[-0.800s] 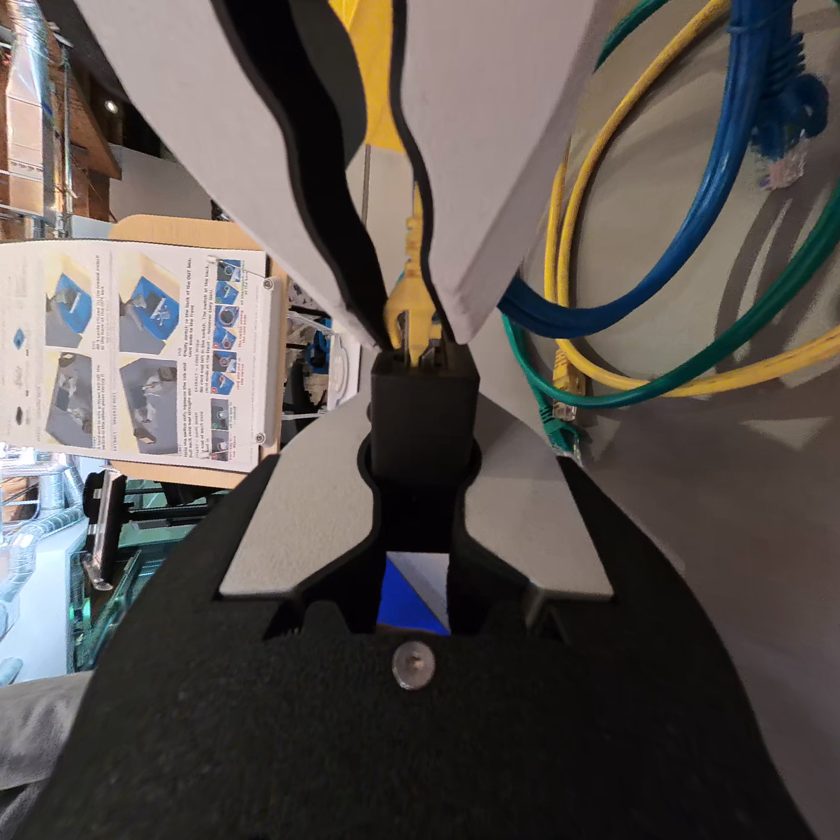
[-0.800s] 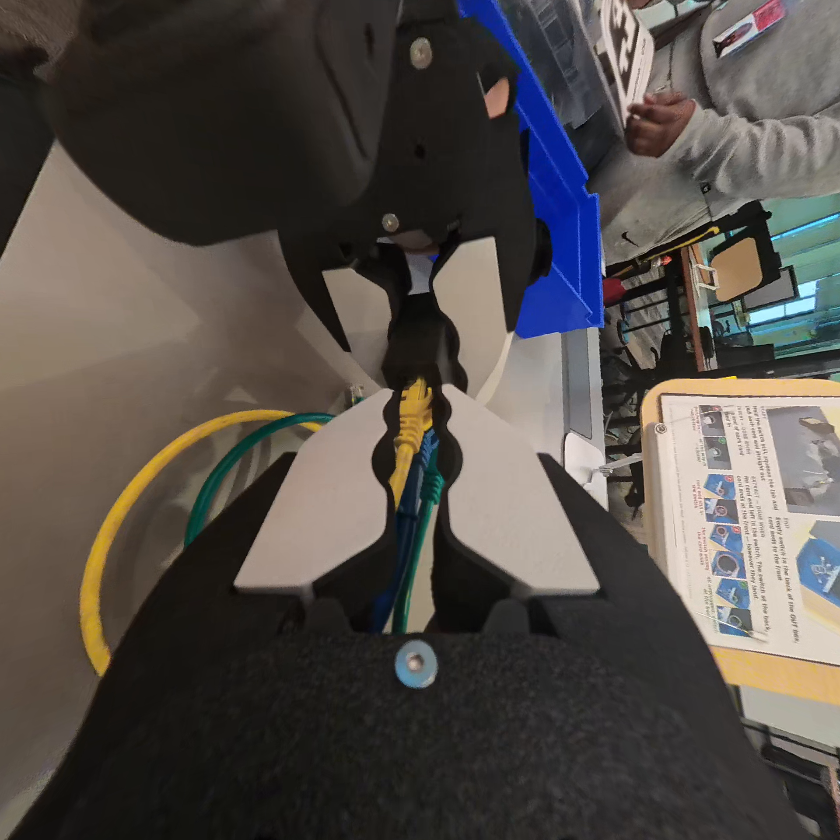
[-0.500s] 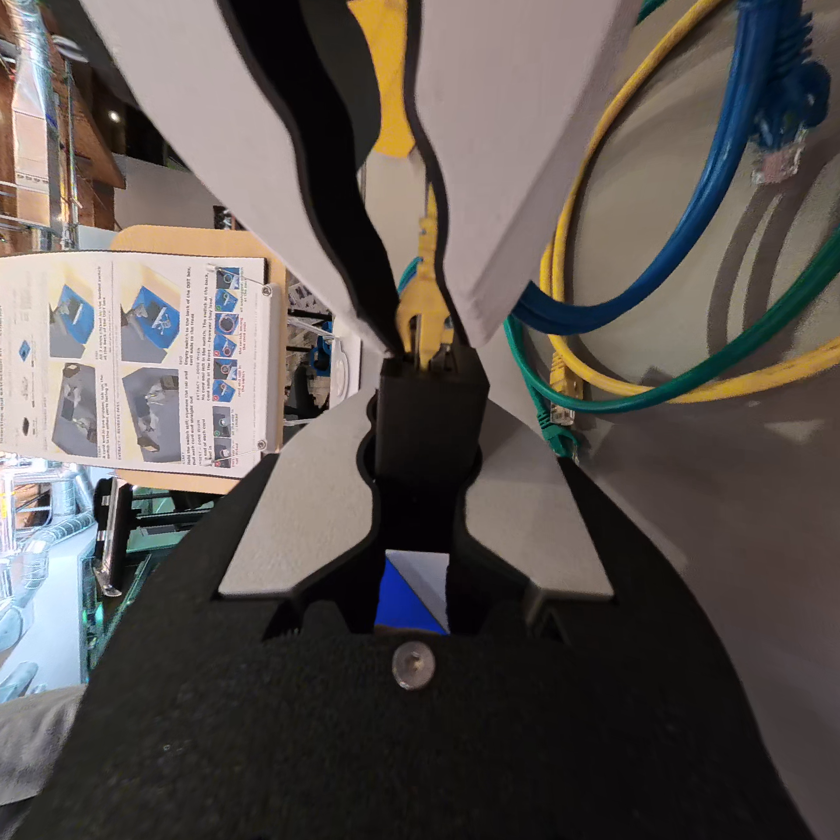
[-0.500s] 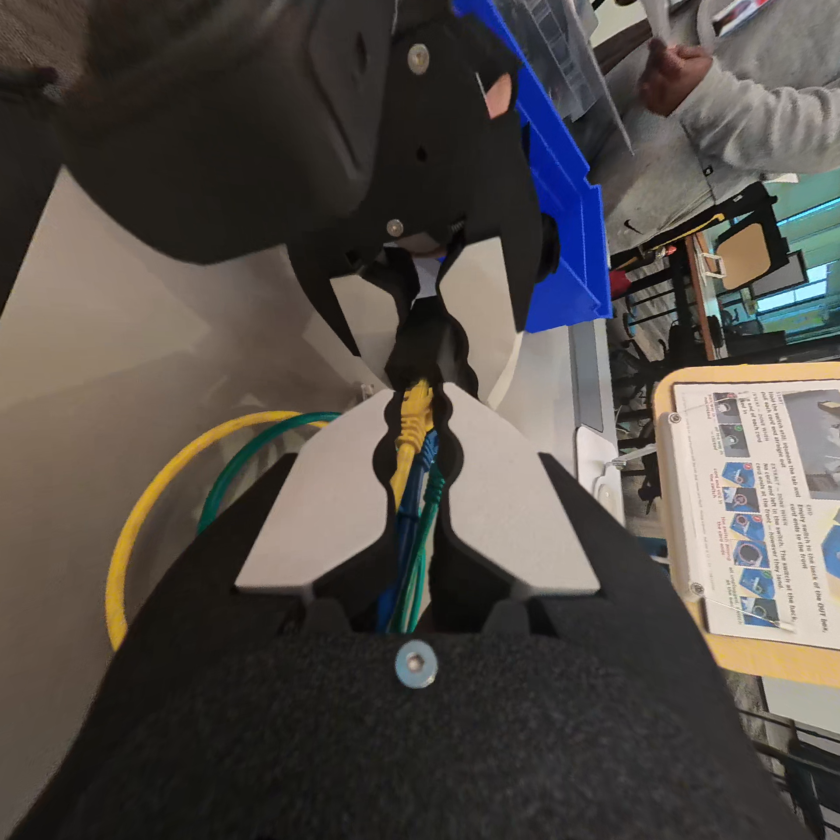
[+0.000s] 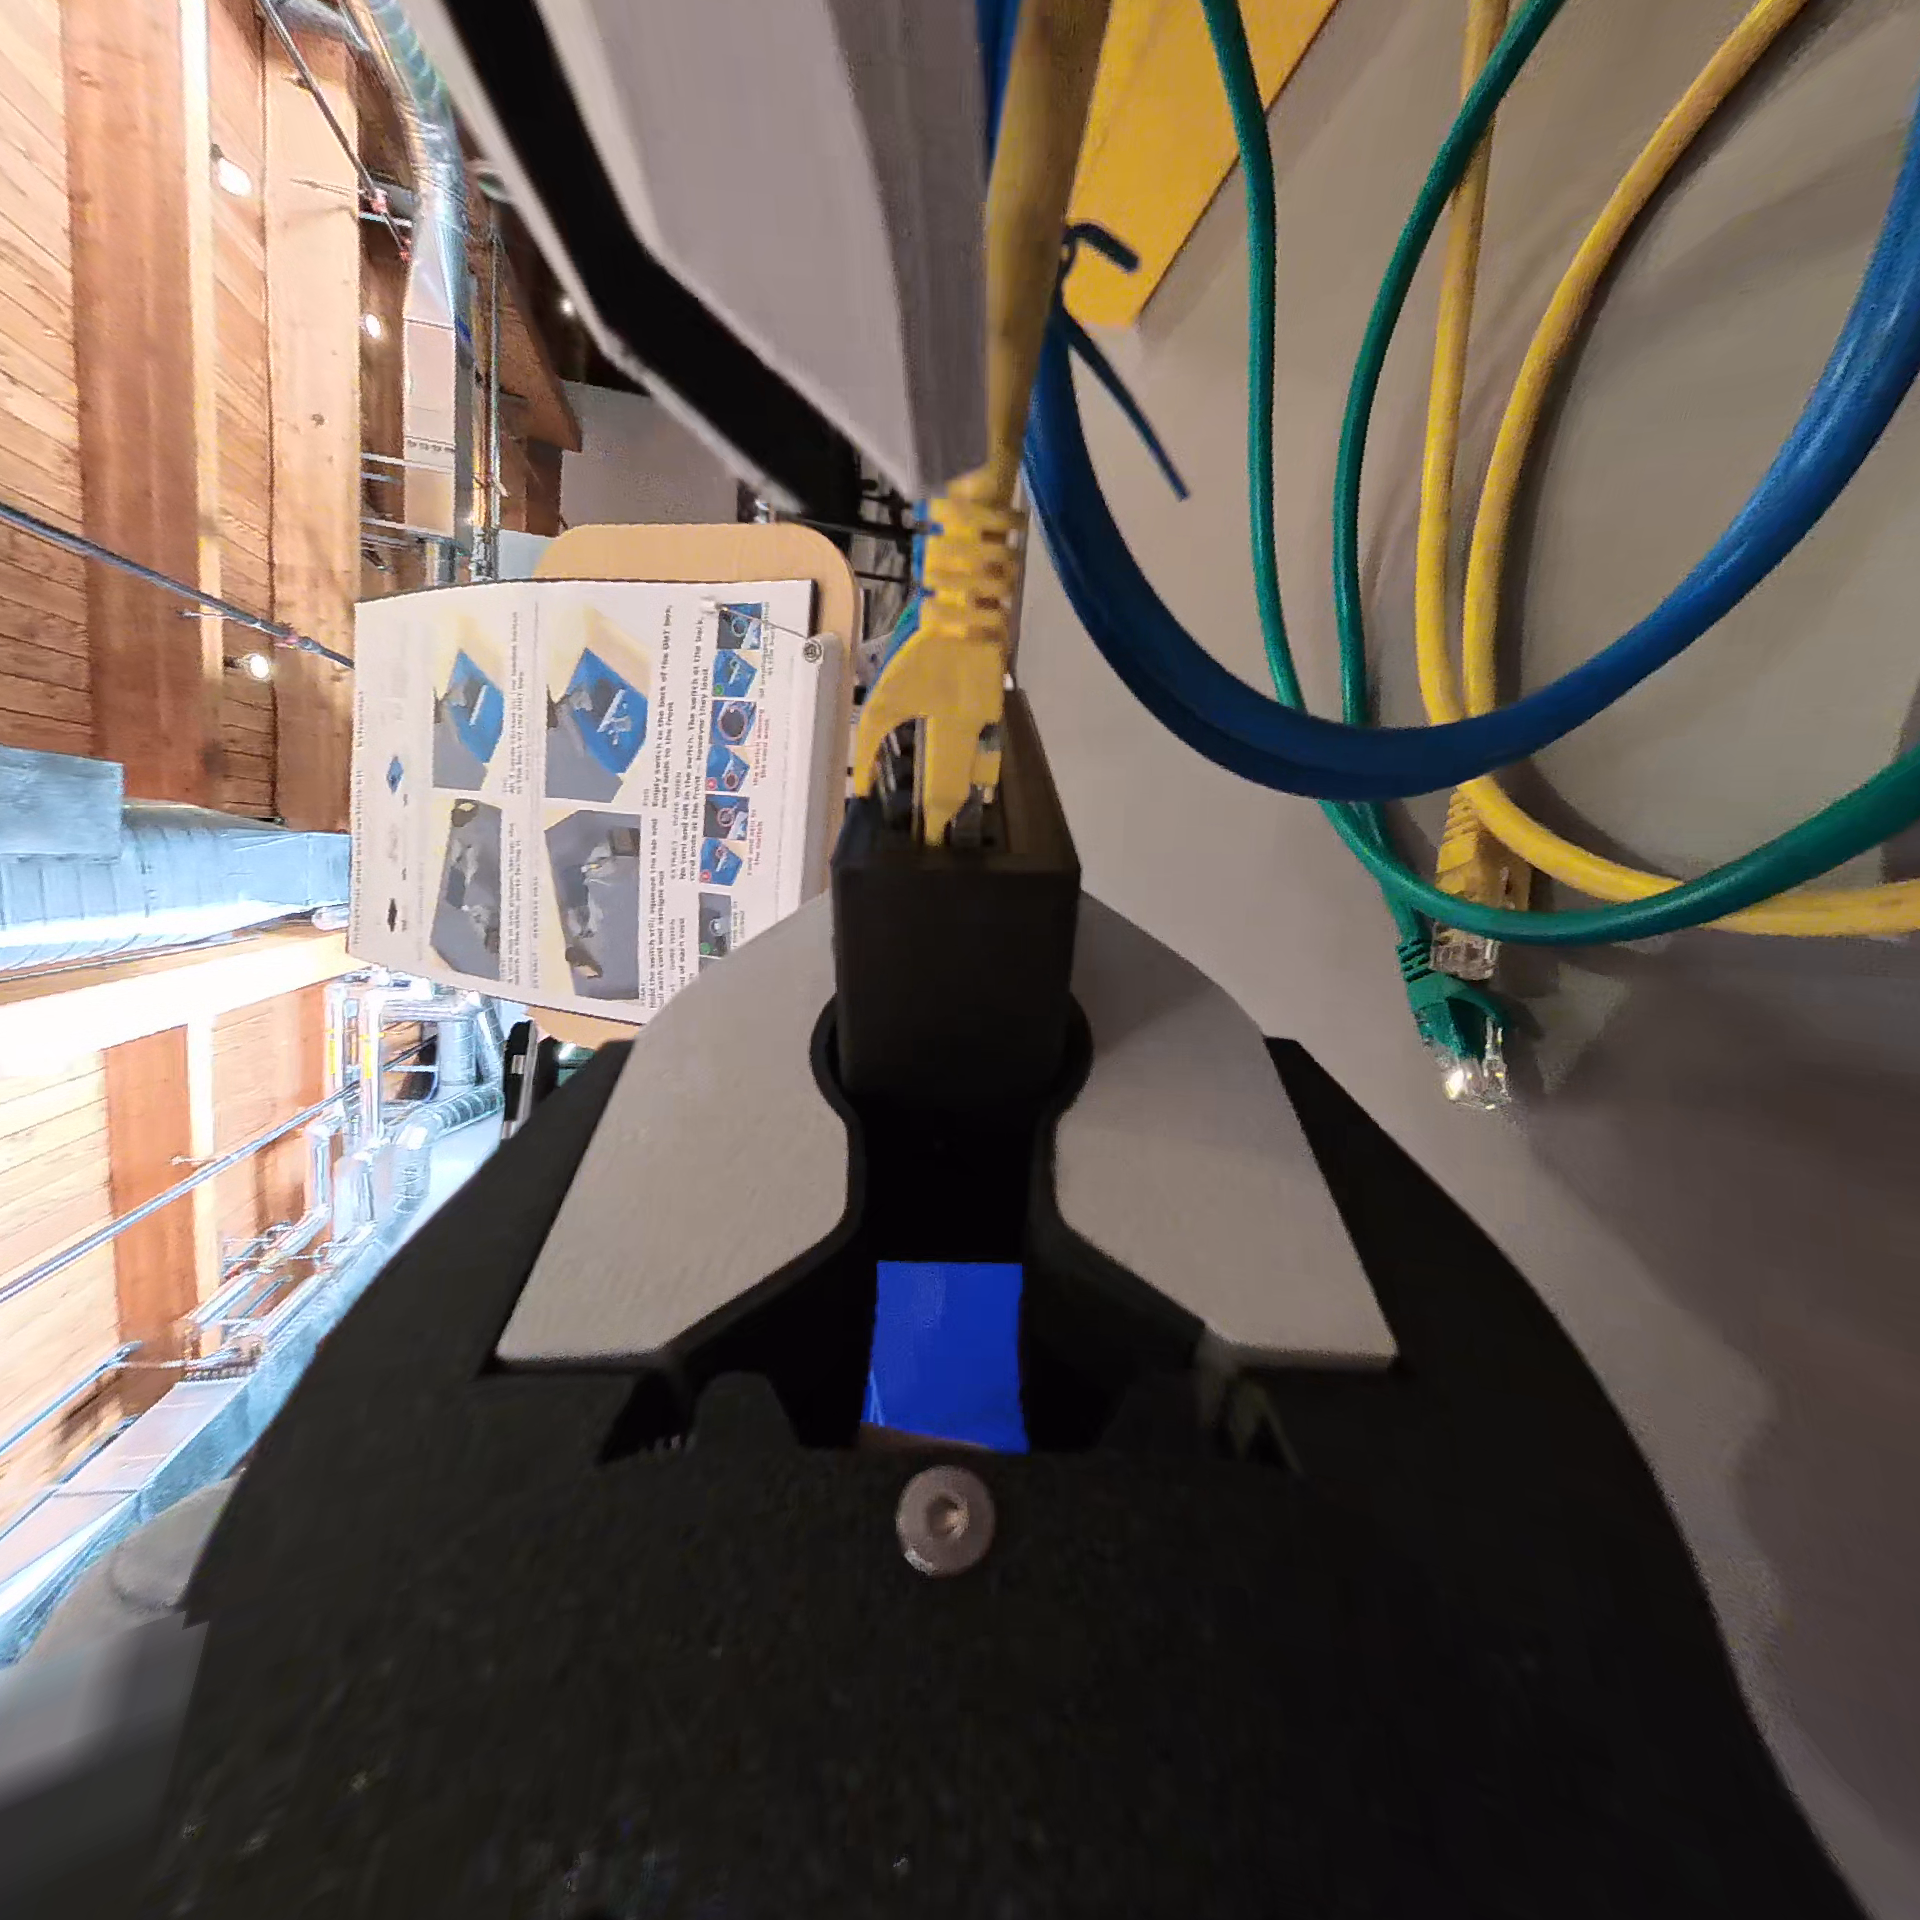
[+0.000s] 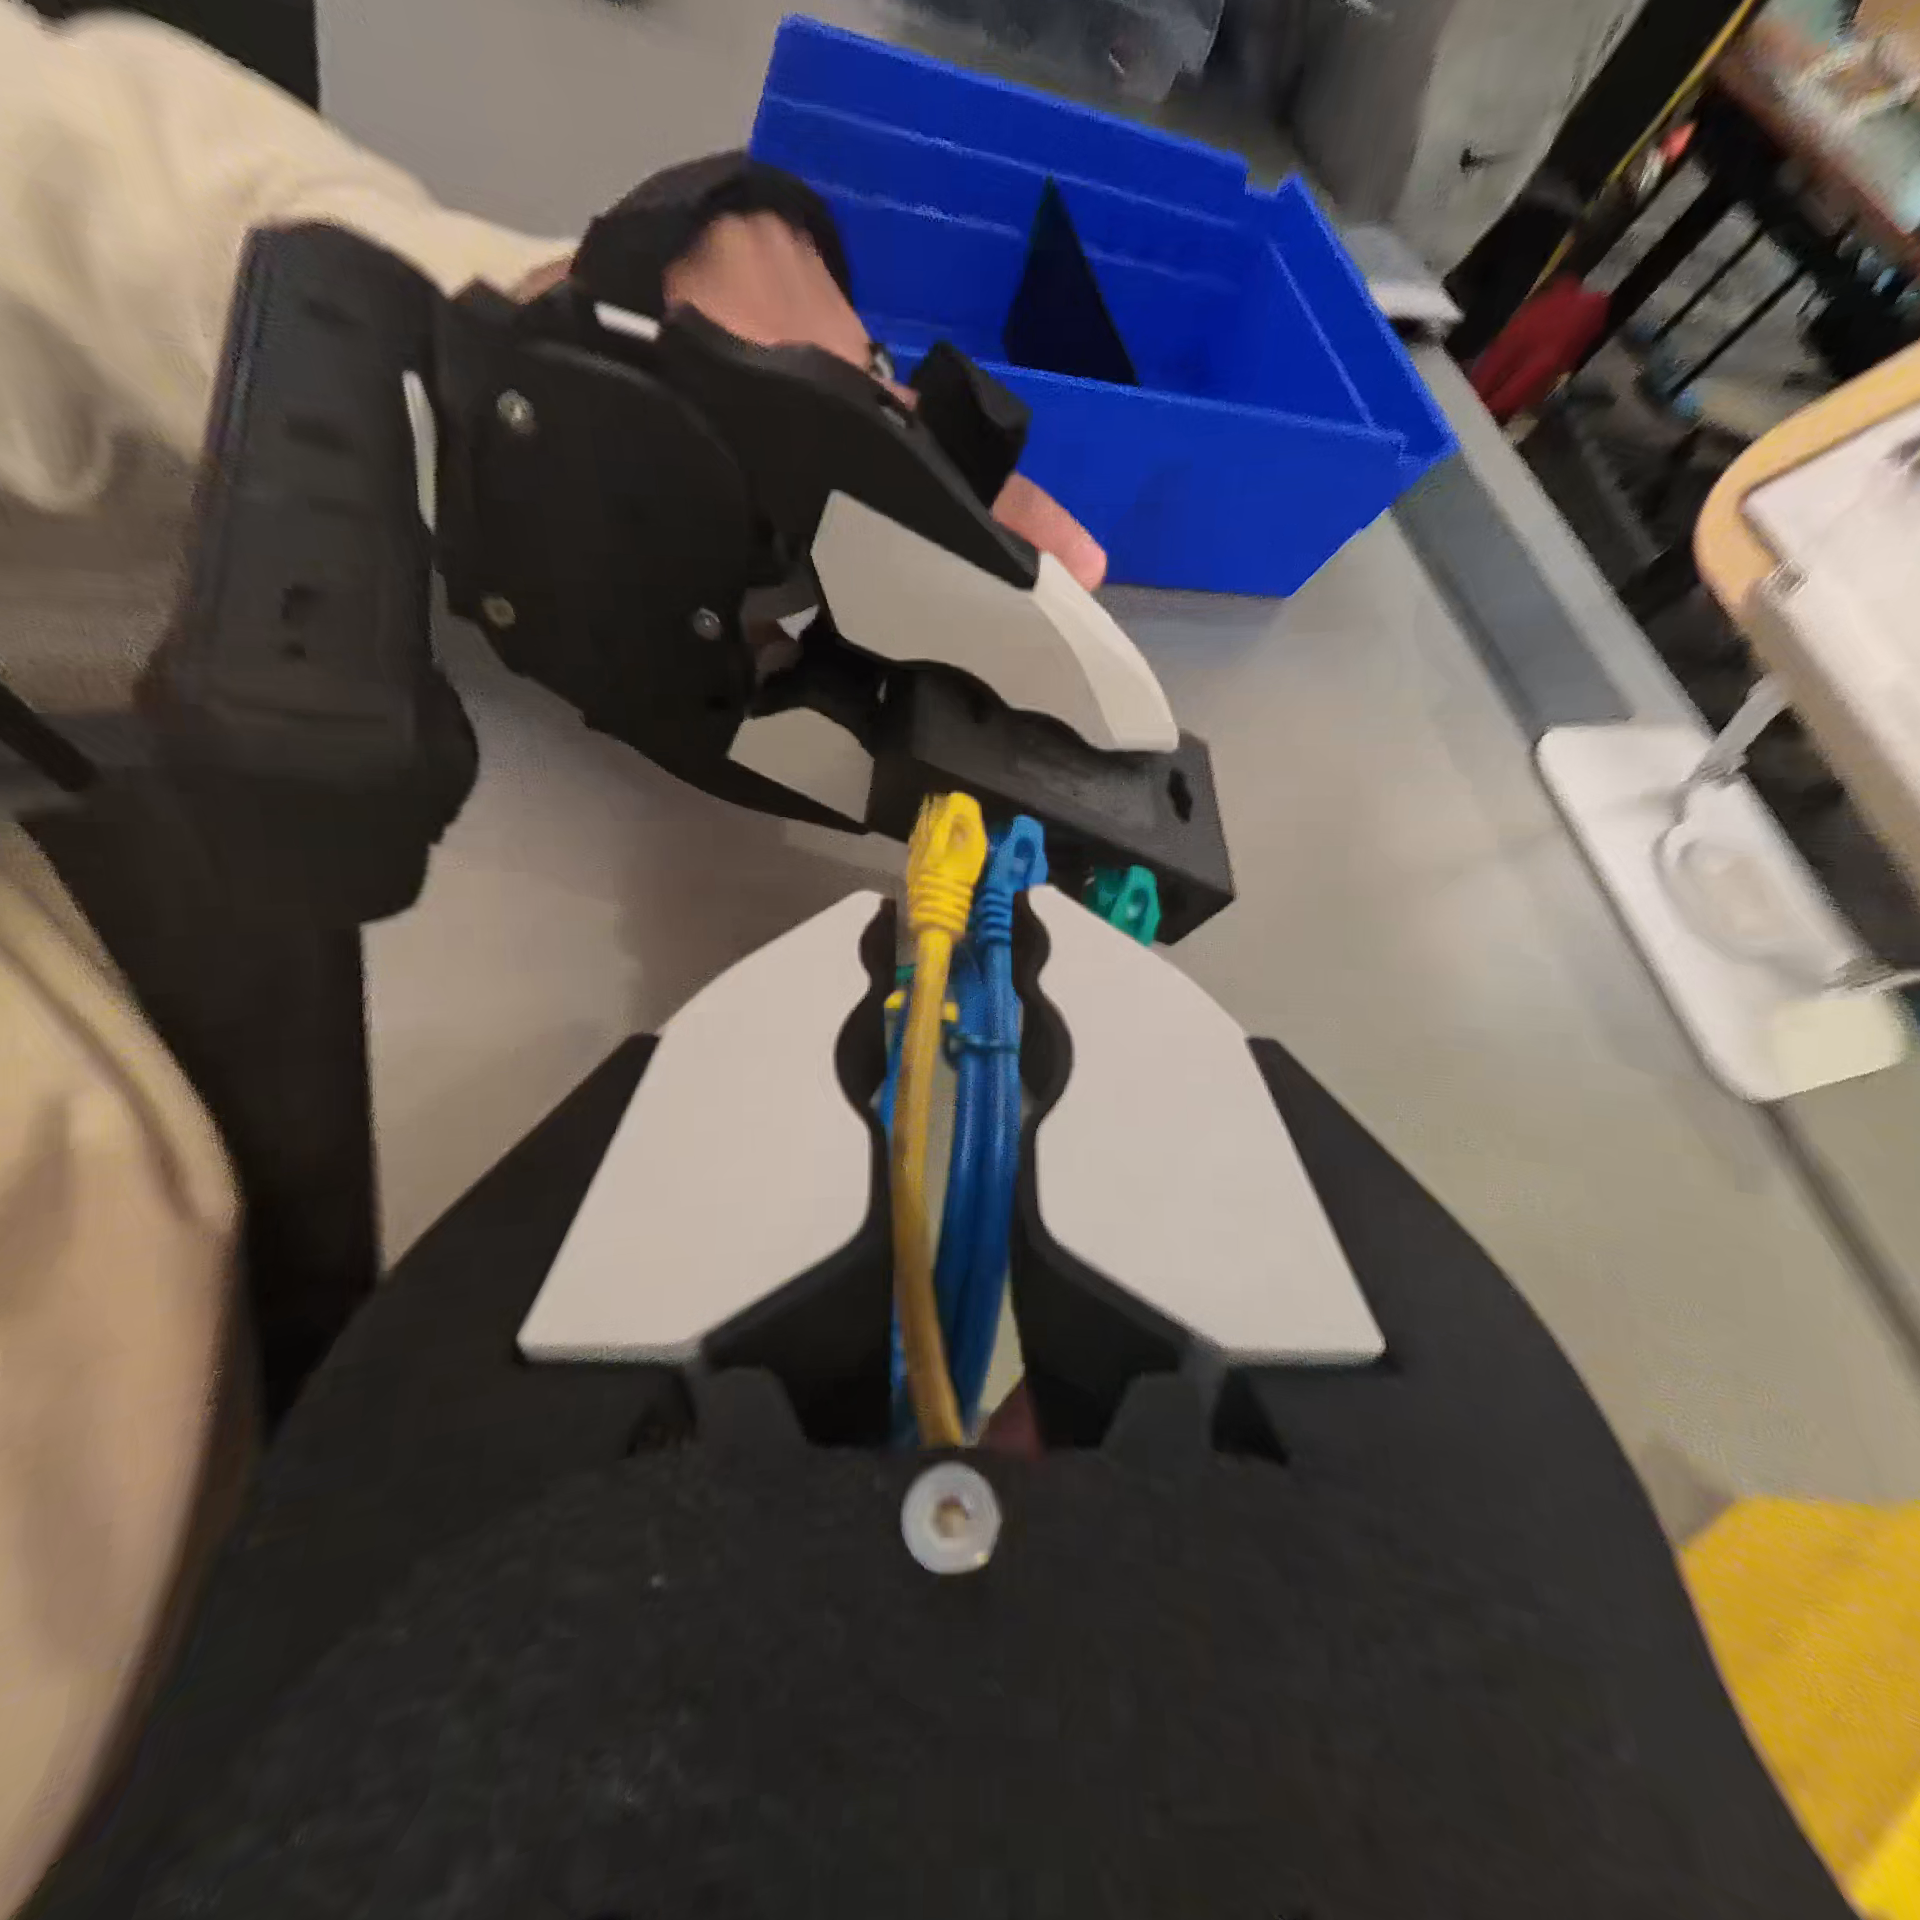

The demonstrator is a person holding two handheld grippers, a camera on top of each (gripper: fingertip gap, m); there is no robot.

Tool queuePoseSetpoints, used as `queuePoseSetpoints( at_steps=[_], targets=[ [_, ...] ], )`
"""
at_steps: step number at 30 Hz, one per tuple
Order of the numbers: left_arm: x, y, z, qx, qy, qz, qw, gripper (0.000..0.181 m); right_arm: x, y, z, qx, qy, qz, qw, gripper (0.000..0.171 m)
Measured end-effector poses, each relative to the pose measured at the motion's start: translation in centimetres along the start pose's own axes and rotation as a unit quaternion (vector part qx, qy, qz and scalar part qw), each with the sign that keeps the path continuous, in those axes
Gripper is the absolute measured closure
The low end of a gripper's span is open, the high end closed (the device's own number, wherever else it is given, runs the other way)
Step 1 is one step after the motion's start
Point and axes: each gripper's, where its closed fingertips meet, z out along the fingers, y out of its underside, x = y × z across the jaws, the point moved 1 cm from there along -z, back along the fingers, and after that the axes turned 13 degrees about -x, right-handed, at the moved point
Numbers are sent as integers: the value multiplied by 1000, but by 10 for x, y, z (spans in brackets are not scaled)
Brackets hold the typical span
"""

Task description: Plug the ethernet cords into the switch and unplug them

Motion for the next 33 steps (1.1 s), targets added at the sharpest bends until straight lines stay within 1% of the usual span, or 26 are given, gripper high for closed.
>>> queuePoseSetpoints(
  at_steps=[1, 3, 4, 8, 13, 15, 20, 25, 30, 33],
  targets=[
    [-1, 0, 0, -3, -6, 2, 1000, 151, -2, 0, -1, 8, -14, 30, 999, 150],
    [-3, 1, 0, -7, -17, 6, 1000, 151, -8, 3, -1, 6, -40, 72, 997, 149],
    [-3, 1, 0, -9, -18, 7, 1000, 151, -9, 6, 0, -5, -37, 76, 996, 148],
    [-4, 0, -1, -18, -25, 1, 1000, 151, -5, 10, 2, -24, 5, 74, 997, 156],
    [-3, -1, -2, -23, -19, -5, 1000, 151, -6, 14, 0, -53, 31, 63, 996, 158],
    [-4, -1, -3, -22, -23, -8, 999, 151, -4, 14, 1, -45, 26, 72, 996, 165],
    [-3, -2, -2, -31, -22, -5, 999, 151, -4, 17, 3, -38, 13, 70, 997, 166],
    [-3, -3, 0, -15, -18, 0, 1000, 151, -3, 14, 0, -15, -4, 88, 996, 166],
    [1, -6, 0, -3, -24, 26, 999, 150, -6, 19, 0, -17, -21, 95, 995, 166],
    [-1, -7, 0, -5, -20, 23, 1000, 150, -5, 19, -2, -13, -22, 98, 995, 166]
  ],
)
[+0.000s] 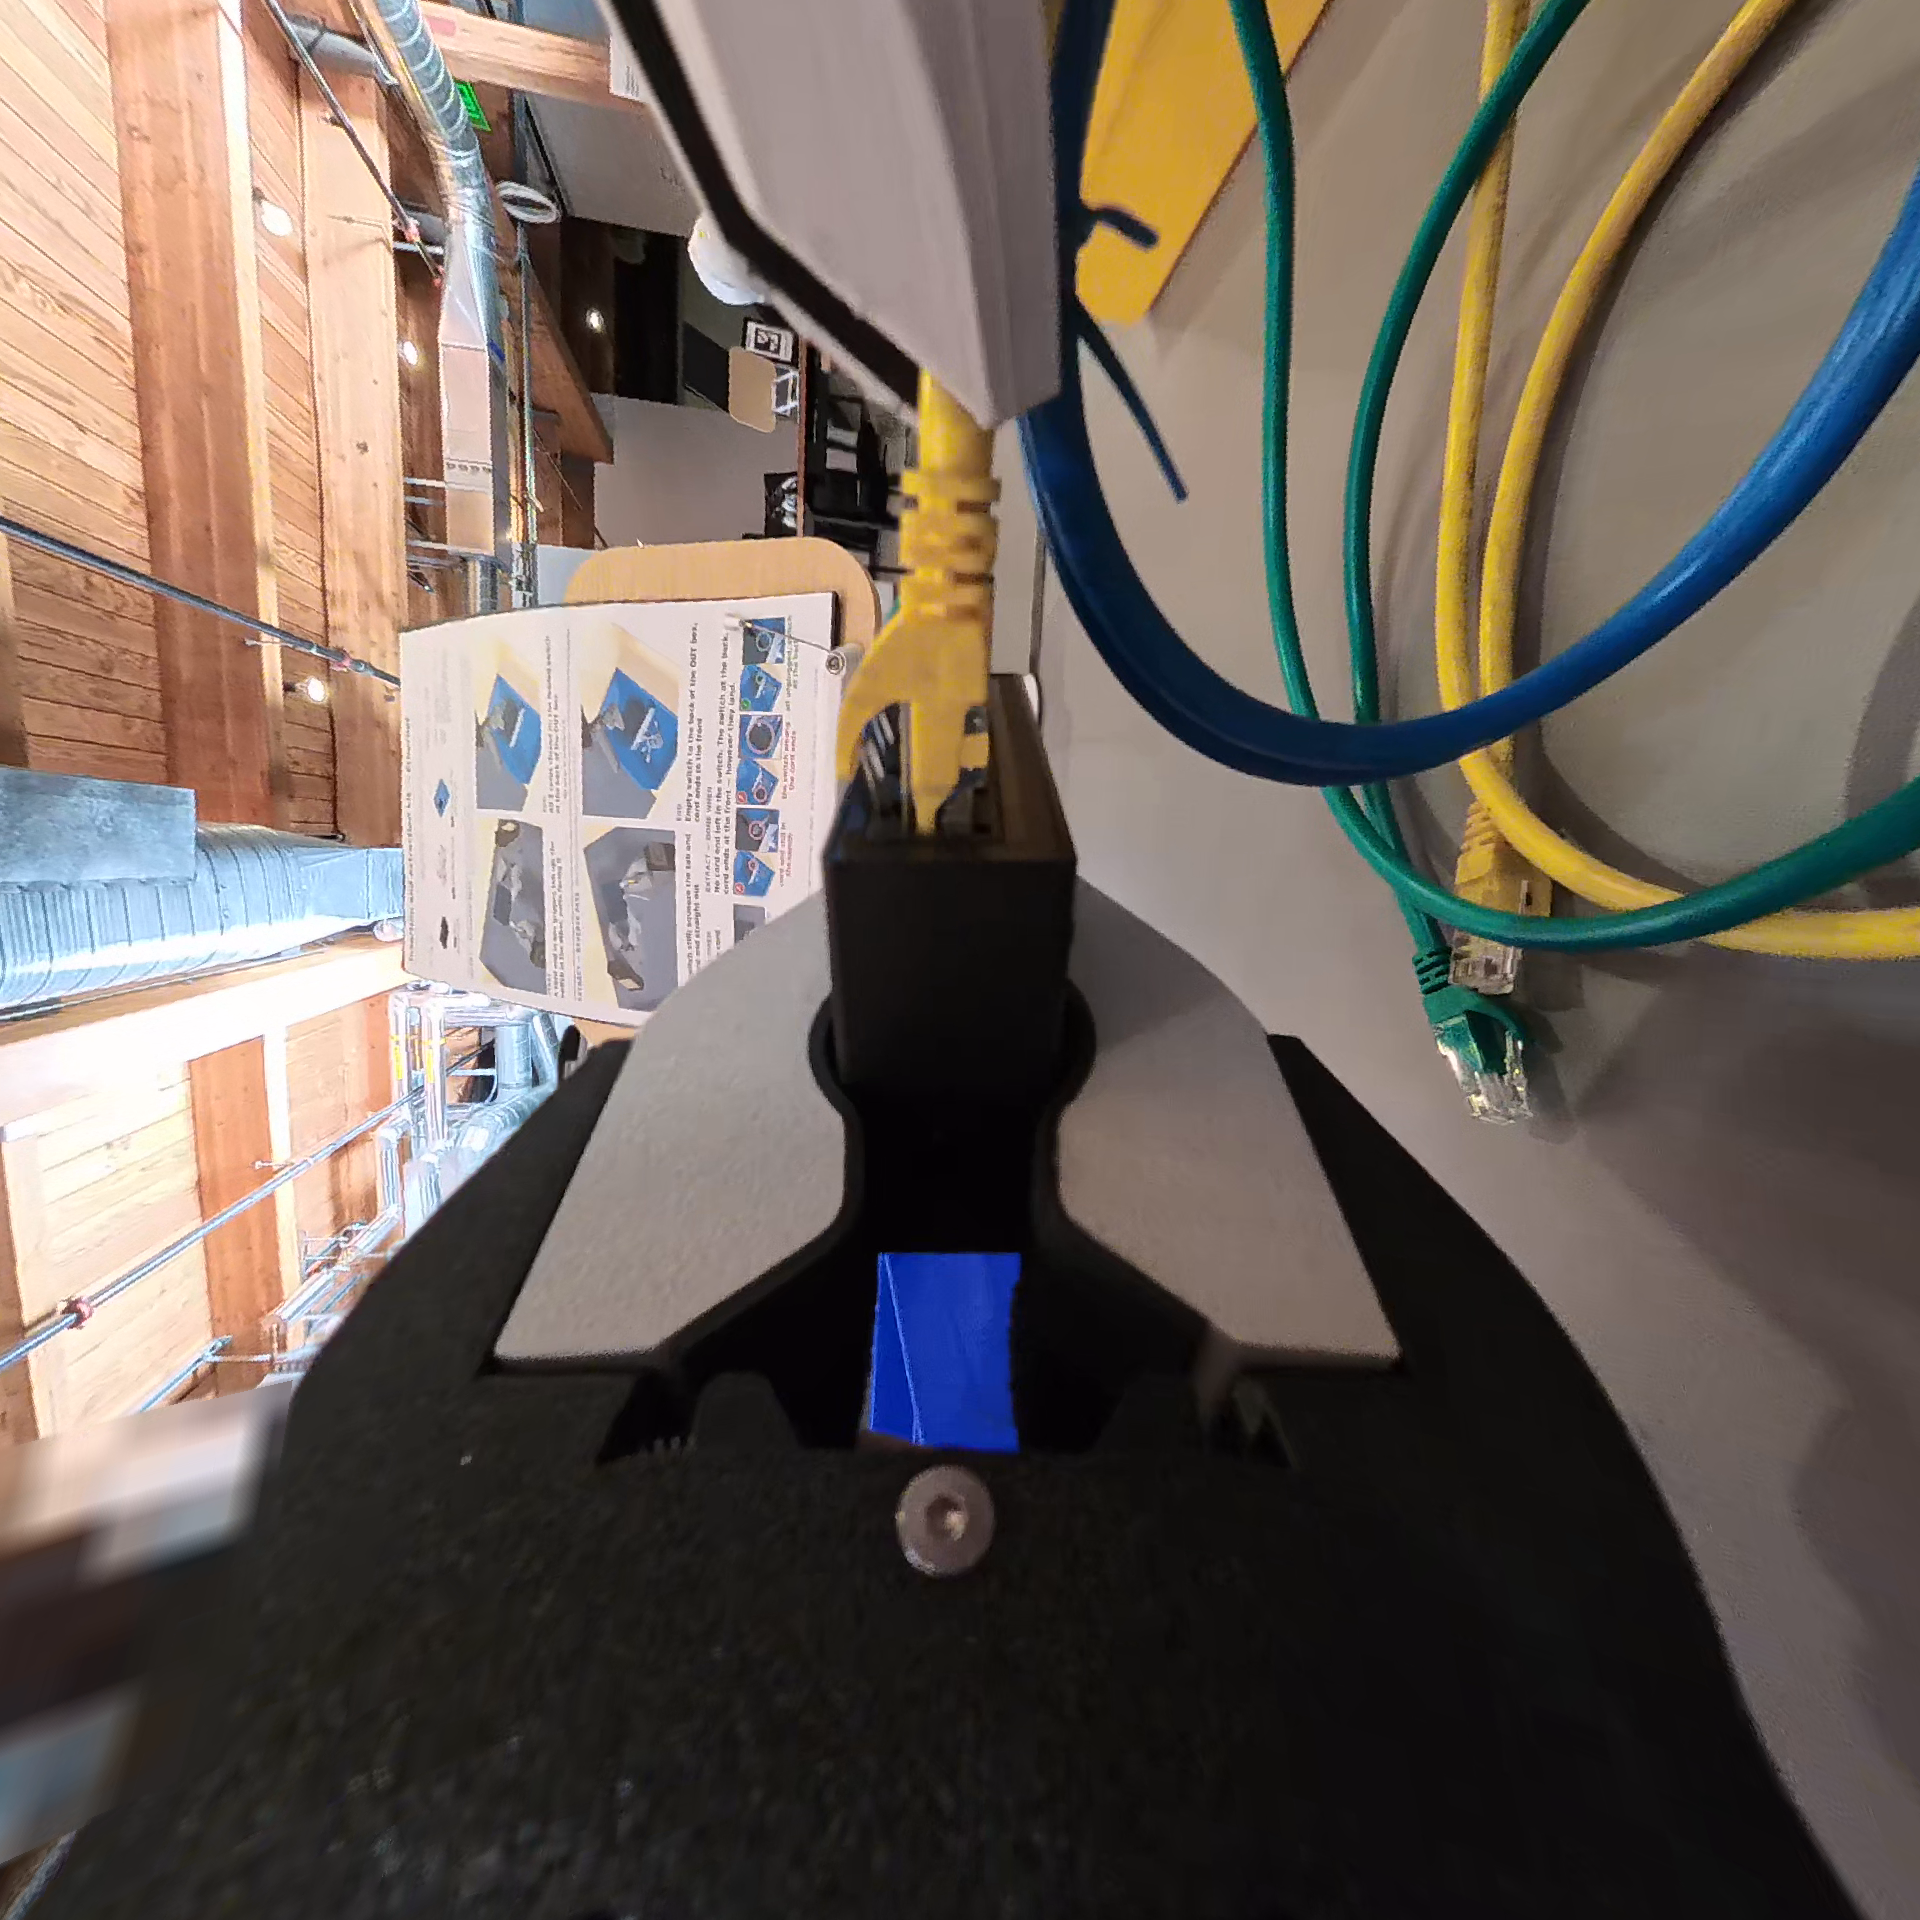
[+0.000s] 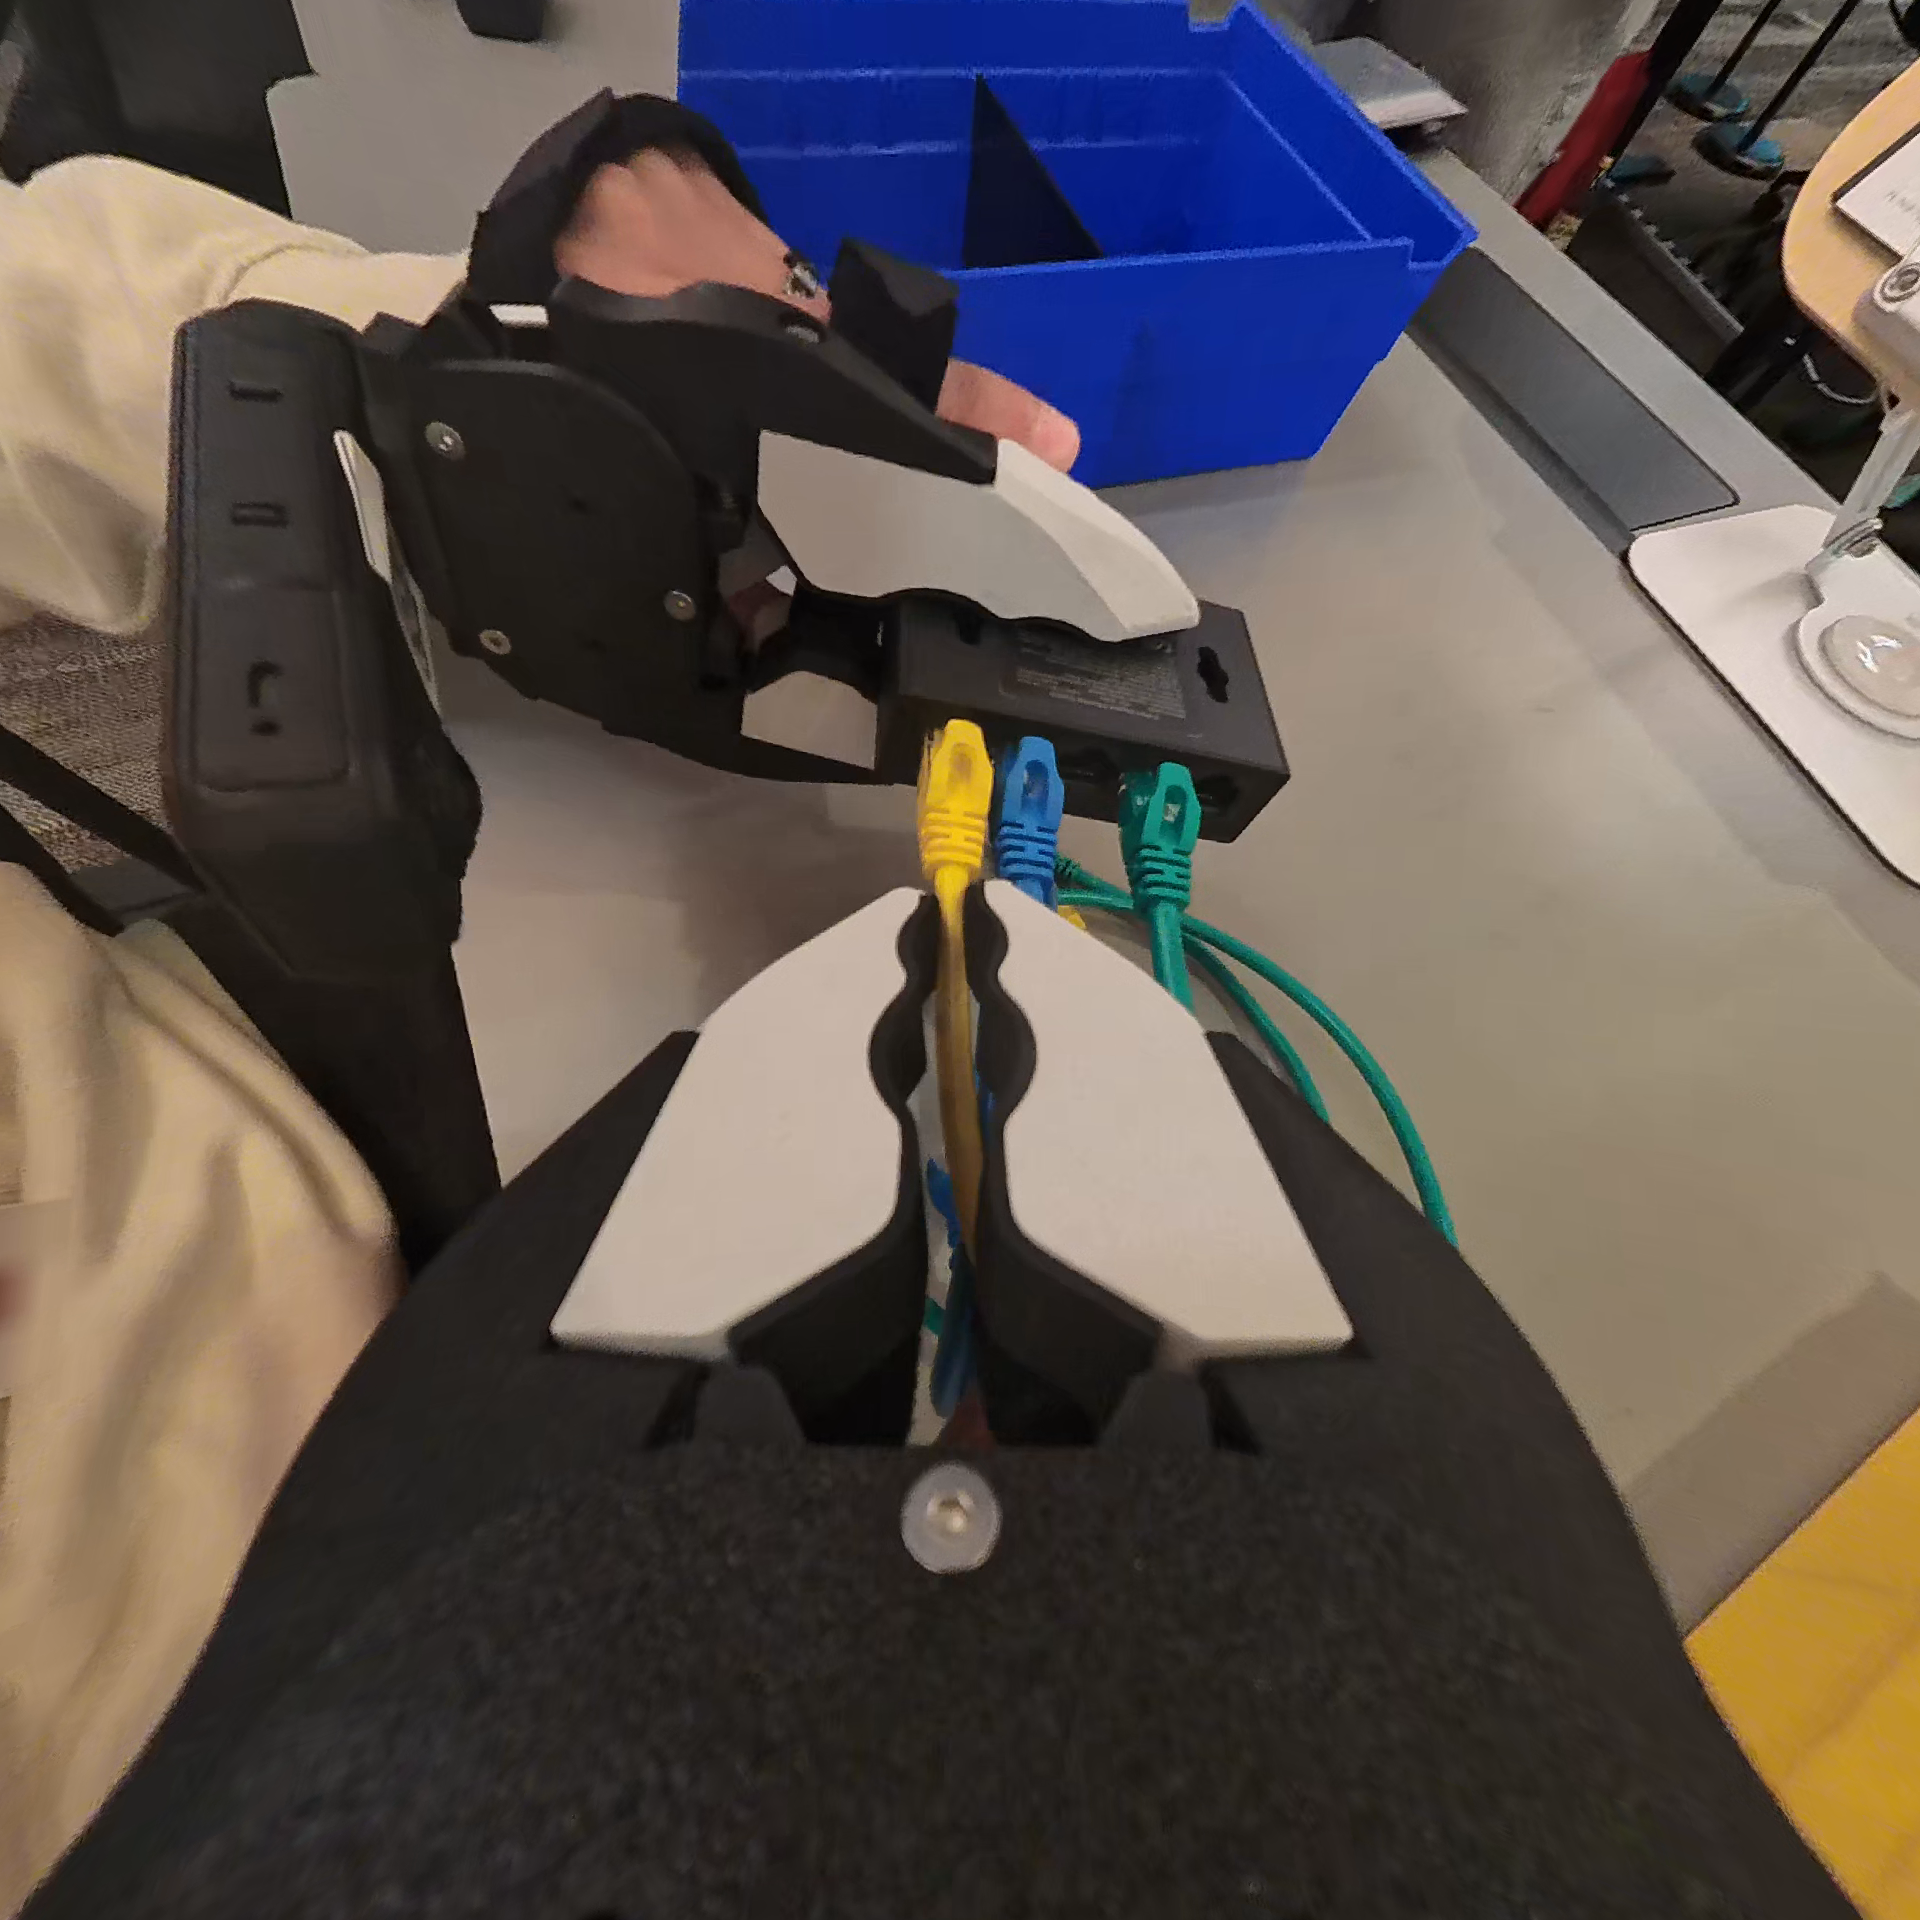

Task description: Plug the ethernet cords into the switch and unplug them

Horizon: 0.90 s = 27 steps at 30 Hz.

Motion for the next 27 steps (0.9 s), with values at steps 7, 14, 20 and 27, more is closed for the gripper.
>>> queuePoseSetpoints(
  at_steps=[7, 14, 20, 27],
  targets=[
    [-4, -1, 0, -10, -2, -8, 1000, 150, 3, 1, -4, 8, -10, 16, 1000, 166],
    [6, -3, -4, 4, 39, -10, 999, 150, -2, 2, -2, 8, -7, -41, 999, 165],
    [18, -3, -13, -16, 164, -43, 985, 151, -10, 0, -2, 2, 93, -265, 960, 145],
    [21, -5, -16, -32, 166, -33, 985, 151, -11, -17, 4, -35, 151, -387, 909, 143]
  ],
)
